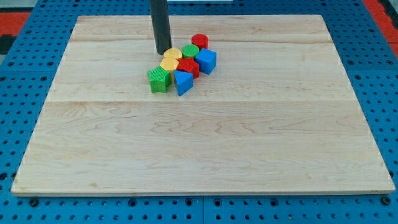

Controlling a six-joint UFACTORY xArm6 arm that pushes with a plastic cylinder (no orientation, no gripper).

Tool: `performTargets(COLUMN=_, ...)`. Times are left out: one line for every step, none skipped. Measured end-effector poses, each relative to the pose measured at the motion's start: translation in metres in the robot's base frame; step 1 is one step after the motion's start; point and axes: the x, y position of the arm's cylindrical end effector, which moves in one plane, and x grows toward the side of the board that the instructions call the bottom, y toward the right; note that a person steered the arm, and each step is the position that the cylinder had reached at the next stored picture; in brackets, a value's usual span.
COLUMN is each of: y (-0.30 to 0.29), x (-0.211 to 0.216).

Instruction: Push blue cube below green circle

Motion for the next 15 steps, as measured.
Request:
performTargets(y=0.004, x=-0.045)
performTargets(y=0.053, x=-0.077)
performTargets(y=0.081, x=-0.049)
performTargets(y=0.093, x=-0.043)
performTargets(y=0.121, x=-0.030)
performTargets(y=0.124, x=-0.010)
performTargets(y=0.119, x=0.011)
performTargets(y=0.119, x=0.035)
performTargets(y=0.119, x=0.052)
performTargets(y=0.117, x=0.055)
performTargets(y=0.116, x=0.055)
performTargets(y=0.120, x=0.063)
performTargets(y=0.106, x=0.069)
performTargets(y=0.089, x=0.078)
performTargets(y=0.145, x=0.124)
